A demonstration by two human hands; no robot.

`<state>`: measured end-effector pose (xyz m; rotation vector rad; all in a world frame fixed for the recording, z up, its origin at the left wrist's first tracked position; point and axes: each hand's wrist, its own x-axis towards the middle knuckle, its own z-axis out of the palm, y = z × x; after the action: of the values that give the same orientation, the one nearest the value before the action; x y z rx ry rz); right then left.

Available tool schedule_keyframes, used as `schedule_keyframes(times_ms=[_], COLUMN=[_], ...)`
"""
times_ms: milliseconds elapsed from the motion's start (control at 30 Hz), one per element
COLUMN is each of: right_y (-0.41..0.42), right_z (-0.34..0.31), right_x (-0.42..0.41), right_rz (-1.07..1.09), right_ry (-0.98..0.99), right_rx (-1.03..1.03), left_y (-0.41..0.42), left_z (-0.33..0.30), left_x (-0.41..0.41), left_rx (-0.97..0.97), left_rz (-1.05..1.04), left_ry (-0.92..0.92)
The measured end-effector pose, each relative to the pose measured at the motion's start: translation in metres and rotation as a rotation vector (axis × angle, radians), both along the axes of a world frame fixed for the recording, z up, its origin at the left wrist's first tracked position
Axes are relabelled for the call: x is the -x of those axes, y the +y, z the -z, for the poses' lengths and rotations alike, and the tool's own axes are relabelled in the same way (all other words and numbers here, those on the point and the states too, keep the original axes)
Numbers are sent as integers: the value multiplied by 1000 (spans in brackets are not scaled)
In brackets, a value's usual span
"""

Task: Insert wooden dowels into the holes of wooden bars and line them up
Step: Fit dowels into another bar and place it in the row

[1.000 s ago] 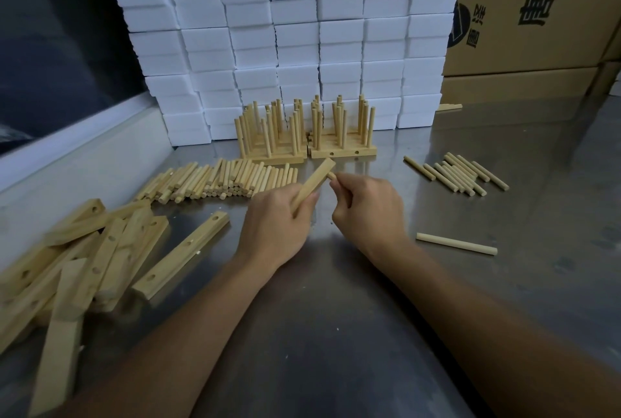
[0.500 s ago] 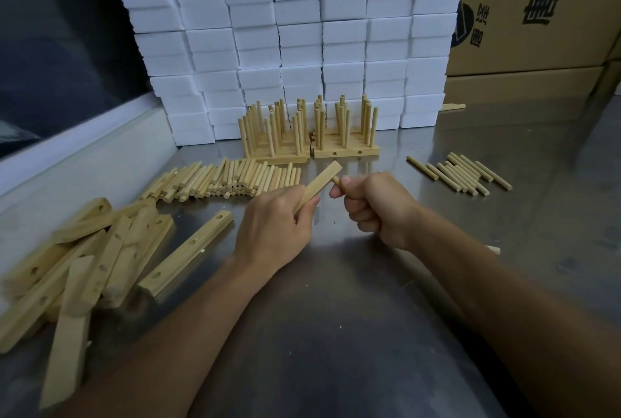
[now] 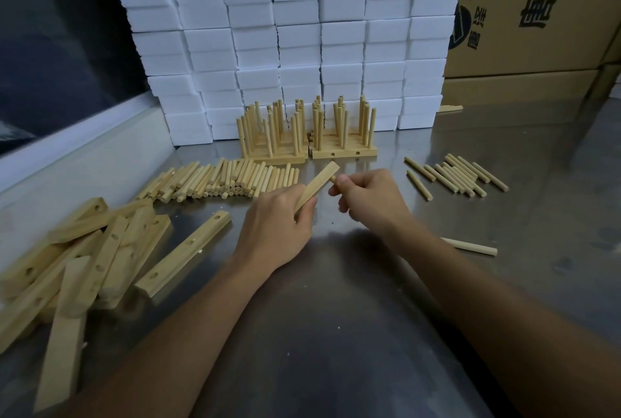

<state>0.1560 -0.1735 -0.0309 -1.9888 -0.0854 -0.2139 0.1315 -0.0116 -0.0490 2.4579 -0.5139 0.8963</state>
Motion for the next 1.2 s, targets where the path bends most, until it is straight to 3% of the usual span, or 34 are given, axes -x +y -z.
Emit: schedule_keyframes(times_ms=[167, 400, 533, 667, 833, 1200], right_y=[-11, -32, -44, -57, -68, -66], right_z=[1, 4, 1, -1, 1, 3], right_x=[-4, -10, -8, -9, -12, -17], right_rz=[83, 201, 279, 394, 466, 400], right_ry=[-204, -208, -187, -36, 144, 52], right_rx=[266, 405, 579, 750, 754, 672], left_y=[5, 9, 15, 19, 21, 16], left_z=[4, 0, 0, 1, 3, 1], left_x=[-7, -9, -12, -16, -19, -14], left_rx=[144, 433, 727, 884, 898, 858], left_rz=[-52, -81, -150, -135, -48, -35], left_ry=[82, 210, 339, 401, 417, 444])
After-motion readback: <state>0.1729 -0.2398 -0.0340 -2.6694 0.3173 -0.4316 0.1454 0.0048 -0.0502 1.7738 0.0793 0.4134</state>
